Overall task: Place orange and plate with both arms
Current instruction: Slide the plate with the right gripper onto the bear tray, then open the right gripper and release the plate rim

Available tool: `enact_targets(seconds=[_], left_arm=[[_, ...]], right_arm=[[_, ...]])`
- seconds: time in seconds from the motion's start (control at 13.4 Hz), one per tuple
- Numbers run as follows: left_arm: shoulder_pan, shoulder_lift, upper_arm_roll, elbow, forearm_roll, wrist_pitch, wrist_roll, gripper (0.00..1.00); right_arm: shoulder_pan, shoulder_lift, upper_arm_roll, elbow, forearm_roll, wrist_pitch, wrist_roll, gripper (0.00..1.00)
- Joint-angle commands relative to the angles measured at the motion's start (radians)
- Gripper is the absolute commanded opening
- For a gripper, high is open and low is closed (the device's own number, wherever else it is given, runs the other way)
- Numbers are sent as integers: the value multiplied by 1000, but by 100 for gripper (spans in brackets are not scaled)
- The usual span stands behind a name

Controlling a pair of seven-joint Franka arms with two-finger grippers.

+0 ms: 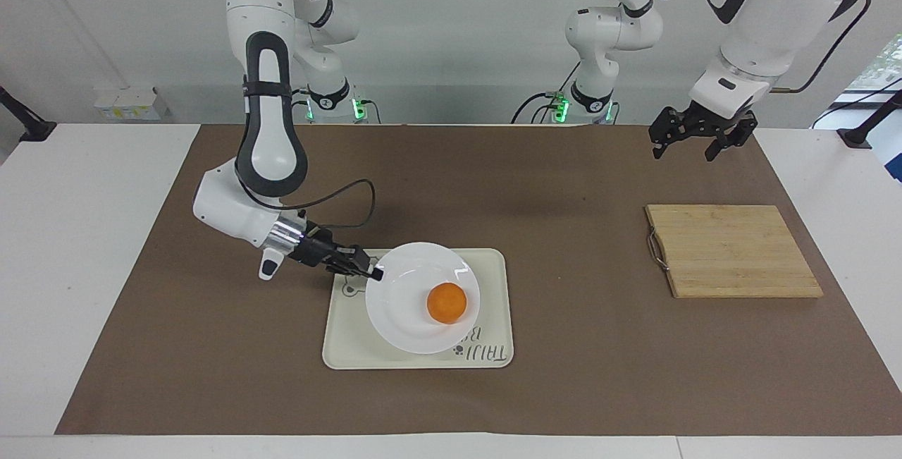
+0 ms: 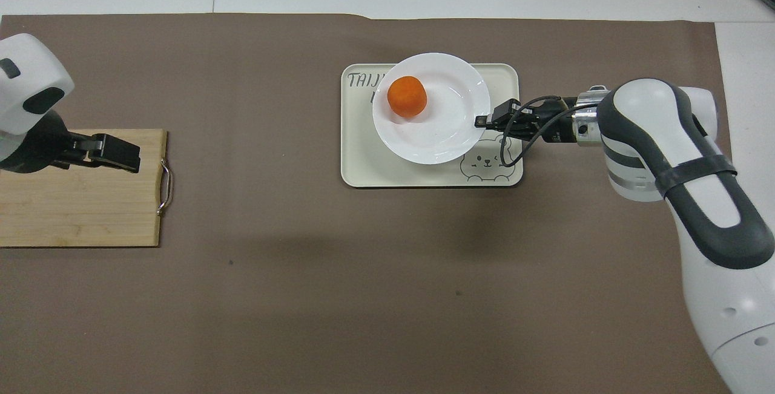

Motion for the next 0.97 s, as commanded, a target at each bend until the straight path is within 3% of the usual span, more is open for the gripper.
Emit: enact_targets(seconds=[0.0,0.67,0.75,0.82,0.89], left_arm=[[1,-23,-2,-20,8,5,0,100],[3,-23,-2,-20,8,6,0,100],[3,-23,-2,-20,8,6,0,100],[3,-23,-2,-20,8,6,0,100],[3,-23,-2,-20,8,8,0,100]], right_arm=[[1,29,4,10,12,1,-33,0],[8,17,1,-75,-5,7,-97,0],[7,18,1,-70,-27,7,-86,27],[2,18,1,-64,-48,7,-80,88],[-7,18,1,-56,-64,7,-80,100]])
